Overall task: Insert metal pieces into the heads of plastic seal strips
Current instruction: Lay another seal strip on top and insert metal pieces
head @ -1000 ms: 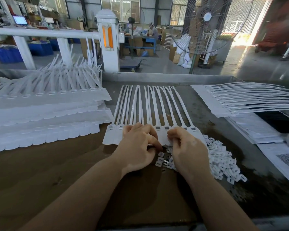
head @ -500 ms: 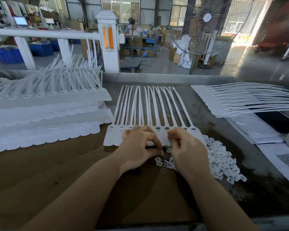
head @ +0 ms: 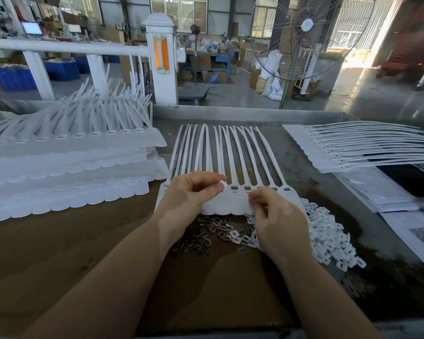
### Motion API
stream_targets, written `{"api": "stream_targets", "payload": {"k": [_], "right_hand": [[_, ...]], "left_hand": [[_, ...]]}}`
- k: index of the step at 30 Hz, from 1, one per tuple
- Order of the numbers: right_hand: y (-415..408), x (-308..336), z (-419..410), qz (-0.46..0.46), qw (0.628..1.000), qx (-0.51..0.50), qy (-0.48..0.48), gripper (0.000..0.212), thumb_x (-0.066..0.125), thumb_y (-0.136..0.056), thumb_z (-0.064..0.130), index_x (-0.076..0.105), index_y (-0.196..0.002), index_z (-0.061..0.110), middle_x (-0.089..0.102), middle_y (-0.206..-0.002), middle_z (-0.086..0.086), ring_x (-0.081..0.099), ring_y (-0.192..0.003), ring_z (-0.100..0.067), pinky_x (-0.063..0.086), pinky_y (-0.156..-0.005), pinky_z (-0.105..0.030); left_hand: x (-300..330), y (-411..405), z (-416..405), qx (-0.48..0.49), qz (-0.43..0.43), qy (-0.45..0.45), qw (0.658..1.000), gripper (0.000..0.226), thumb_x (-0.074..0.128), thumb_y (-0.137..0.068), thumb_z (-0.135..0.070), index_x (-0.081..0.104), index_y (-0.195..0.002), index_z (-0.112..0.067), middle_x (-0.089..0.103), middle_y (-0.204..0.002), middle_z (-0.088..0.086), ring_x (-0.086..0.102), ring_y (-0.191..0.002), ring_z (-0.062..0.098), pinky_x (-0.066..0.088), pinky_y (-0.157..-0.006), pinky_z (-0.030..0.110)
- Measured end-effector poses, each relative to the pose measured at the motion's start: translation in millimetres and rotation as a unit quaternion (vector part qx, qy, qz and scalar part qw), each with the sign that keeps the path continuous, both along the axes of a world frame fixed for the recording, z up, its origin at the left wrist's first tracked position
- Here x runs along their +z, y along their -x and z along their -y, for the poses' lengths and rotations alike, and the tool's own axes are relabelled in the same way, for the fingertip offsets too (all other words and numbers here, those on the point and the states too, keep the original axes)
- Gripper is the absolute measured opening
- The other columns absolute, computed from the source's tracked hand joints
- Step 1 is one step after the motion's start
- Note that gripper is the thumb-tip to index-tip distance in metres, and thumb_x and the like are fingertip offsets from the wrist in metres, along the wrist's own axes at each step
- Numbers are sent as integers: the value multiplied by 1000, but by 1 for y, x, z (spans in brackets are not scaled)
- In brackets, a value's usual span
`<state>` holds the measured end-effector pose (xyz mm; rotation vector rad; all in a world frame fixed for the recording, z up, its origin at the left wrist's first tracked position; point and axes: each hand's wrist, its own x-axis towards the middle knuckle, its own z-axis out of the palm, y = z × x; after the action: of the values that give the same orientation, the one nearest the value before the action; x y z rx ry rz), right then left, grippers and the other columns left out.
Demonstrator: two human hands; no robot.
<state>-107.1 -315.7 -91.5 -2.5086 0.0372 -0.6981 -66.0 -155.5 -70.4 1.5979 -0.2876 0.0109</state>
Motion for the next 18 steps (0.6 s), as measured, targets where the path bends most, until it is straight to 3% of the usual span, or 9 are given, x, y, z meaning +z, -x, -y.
{"api": "stream_targets", "payload": {"k": [9,15,18], "right_hand": [[0,0,0,5,1000,3,-7,16,51,-93,17,64,-102,18,69,-96,5,61,-88,-13,49,-79,-29],[0,-1,0,9,1000,3,-12,16,51,-93,17,65,-101,17,69,-94,4,62,-88,-14,50,-79,-32],[0,-1,0,8,1000,4,-12,16,51,-93,17,65,-101,17,69,-95,4,62,-88,-15,50,-79,-32]], "left_hand": [[-3,-3,-3,-14,9,-14,1000,17,60,-89,-11,64,-86,-27,62,-70,-14,55,-70,3,44,-66,15],[-5,-5,-3,-16,14,-11,1000,20,58,-91,-13,62,-84,-31,61,-71,-15,53,-65,-1,44,-63,14],[-6,-4,-2,-8,14,-25,1000,25,57,-92,-13,67,-79,-32,63,-83,-11,54,-66,-2,45,-74,22]]}}
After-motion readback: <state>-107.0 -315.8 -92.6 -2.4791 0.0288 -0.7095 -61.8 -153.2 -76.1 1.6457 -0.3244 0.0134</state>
